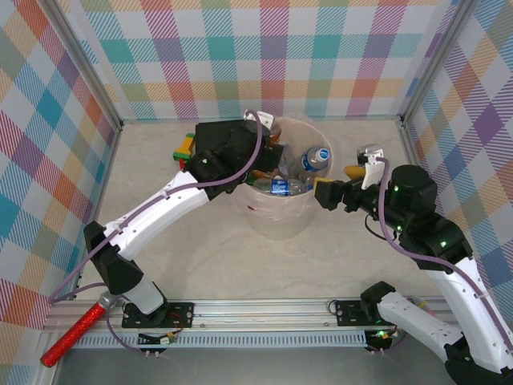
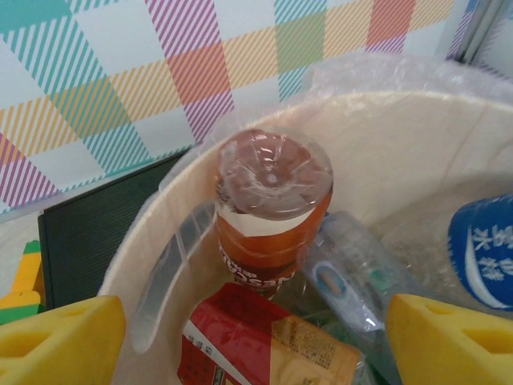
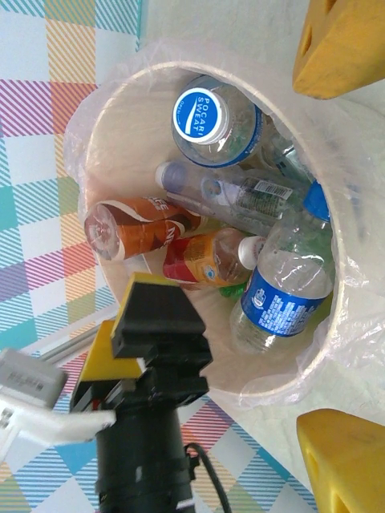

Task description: Put the plastic bottles in the bin

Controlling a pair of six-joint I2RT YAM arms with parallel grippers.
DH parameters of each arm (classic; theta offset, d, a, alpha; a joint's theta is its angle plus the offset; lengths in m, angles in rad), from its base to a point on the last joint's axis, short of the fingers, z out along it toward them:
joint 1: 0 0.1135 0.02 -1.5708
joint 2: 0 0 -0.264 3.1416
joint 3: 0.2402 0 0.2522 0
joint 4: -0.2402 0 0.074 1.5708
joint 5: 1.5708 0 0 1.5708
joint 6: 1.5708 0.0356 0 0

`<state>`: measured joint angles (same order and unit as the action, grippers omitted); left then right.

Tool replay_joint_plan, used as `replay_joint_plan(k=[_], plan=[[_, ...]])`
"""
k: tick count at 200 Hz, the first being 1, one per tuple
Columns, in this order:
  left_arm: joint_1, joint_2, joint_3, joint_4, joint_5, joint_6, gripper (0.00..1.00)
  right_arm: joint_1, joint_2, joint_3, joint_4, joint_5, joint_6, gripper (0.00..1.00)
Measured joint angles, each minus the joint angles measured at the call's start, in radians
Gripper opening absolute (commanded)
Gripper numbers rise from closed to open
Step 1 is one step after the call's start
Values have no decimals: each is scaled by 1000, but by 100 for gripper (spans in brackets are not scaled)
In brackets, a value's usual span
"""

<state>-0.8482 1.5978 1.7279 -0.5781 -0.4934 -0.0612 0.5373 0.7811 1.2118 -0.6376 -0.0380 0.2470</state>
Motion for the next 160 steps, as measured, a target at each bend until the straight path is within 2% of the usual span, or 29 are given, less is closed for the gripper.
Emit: replay_joint_plan(k=[29, 39, 50, 83, 160], plan=[[3, -57, 18, 2, 6, -2, 74, 0, 0, 0, 0, 0, 0, 99], [9, -77, 23, 2, 8, -6, 64, 0, 0, 0, 0, 0, 0, 99], [21, -86, 34, 4, 14, -3, 57, 0, 2, 0, 0, 0, 0, 99], [61, -51, 79, 10, 51, -3, 22, 0, 3, 0, 0, 0, 0, 99], [87, 230, 284, 26, 153, 5, 22, 0, 4, 0, 0, 0, 1, 99]])
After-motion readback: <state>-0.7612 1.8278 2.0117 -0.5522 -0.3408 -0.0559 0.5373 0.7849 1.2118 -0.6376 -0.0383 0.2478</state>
